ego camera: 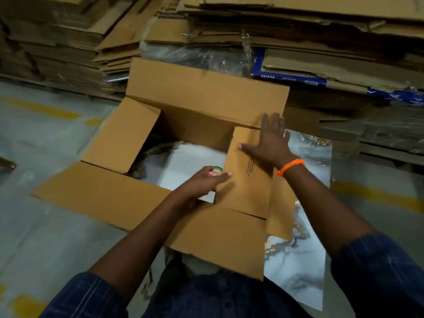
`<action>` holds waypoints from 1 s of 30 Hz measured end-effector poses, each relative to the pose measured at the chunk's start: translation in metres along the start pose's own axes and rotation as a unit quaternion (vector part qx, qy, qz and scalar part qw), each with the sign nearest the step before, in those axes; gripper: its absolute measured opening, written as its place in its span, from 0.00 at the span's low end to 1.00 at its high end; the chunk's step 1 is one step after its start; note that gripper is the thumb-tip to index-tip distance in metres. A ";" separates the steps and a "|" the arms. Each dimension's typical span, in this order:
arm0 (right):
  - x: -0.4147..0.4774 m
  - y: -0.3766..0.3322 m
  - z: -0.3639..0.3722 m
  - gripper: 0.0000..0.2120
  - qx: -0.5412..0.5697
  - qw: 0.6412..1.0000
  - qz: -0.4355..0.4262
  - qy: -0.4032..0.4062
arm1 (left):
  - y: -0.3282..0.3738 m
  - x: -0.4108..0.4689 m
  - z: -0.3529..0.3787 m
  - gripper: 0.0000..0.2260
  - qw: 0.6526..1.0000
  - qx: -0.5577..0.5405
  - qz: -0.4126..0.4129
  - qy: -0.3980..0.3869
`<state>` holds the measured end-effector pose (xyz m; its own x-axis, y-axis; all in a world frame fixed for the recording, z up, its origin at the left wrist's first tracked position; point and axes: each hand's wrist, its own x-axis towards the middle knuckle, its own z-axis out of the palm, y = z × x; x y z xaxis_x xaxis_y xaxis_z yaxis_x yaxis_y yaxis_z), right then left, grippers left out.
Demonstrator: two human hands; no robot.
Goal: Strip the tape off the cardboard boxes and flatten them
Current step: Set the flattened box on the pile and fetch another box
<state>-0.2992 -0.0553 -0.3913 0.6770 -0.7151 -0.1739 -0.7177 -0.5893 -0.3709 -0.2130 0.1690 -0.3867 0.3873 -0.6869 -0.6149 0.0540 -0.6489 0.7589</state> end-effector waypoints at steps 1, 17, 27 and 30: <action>-0.013 -0.005 0.002 0.59 0.022 1.000 0.010 0.013 | 0.006 -0.001 -0.001 0.22 0.999 -0.039 -0.004 0.013; -0.089 0.097 -0.058 0.38 0.017 0.988 0.124 0.093 | 0.052 0.010 0.039 0.28 0.943 0.253 0.172 -0.128; -0.100 0.057 0.018 0.20 0.090 0.990 0.079 0.074 | 0.047 0.025 0.049 0.28 0.917 0.321 0.212 -0.103; -0.090 0.009 0.007 0.26 0.053 0.983 -0.040 0.173 | 0.026 0.030 -0.005 0.26 0.907 0.378 0.186 -0.027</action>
<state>-0.3649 0.0064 -0.3854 0.6218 -0.7639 0.1728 -0.6312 -0.6194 -0.4668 -0.1958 0.1328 -0.3842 0.2020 -0.9060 -0.3720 -0.7252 -0.3936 0.5649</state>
